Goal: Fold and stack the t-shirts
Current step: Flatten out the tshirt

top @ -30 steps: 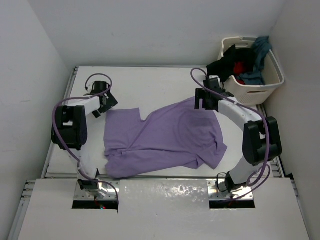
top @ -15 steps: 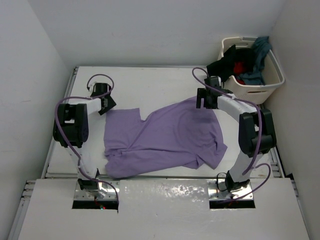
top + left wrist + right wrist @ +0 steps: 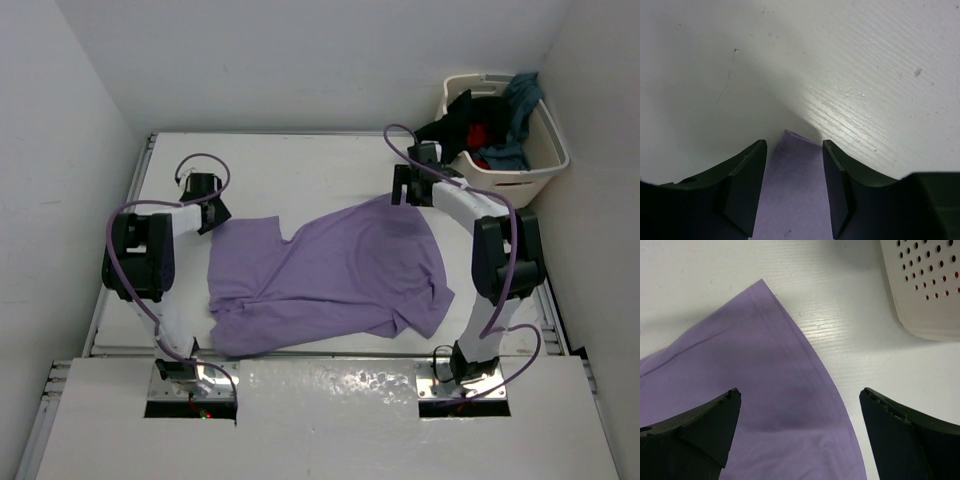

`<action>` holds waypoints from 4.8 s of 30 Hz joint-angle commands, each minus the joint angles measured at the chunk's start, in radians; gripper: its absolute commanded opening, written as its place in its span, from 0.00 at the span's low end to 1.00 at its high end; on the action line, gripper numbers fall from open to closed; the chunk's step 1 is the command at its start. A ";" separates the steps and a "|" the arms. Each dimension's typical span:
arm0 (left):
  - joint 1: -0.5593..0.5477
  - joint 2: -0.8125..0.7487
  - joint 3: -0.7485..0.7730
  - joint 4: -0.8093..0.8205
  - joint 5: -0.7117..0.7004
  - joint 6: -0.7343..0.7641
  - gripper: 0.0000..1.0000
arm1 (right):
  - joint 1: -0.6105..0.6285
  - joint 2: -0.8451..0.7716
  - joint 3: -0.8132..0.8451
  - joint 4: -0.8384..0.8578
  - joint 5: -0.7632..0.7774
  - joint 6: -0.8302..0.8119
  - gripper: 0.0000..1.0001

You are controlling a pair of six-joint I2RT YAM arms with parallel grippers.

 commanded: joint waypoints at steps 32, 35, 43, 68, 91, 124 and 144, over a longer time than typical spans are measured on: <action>-0.055 -0.032 0.031 -0.124 0.002 0.126 0.00 | -0.018 0.354 0.385 0.054 -0.038 0.026 0.94; -0.055 -0.088 0.003 -0.098 0.007 0.129 0.00 | -0.018 0.380 0.405 0.047 -0.019 0.038 0.93; -0.058 -0.143 -0.014 -0.073 0.053 0.134 0.00 | -0.018 0.419 0.373 0.050 -0.026 0.076 0.74; -0.077 -0.413 0.080 -0.092 0.064 0.102 0.00 | -0.019 -0.027 0.024 0.338 0.018 -0.025 0.00; -0.098 -1.122 0.531 -0.174 0.033 0.168 0.00 | -0.019 -1.028 0.152 0.102 0.002 -0.281 0.00; -0.085 -0.593 0.467 0.173 0.021 0.419 0.00 | -0.019 -0.760 -0.177 0.420 -0.045 -0.203 0.00; 0.046 0.385 0.755 0.474 0.432 0.410 0.00 | -0.047 0.308 0.255 0.562 -0.121 -0.189 0.00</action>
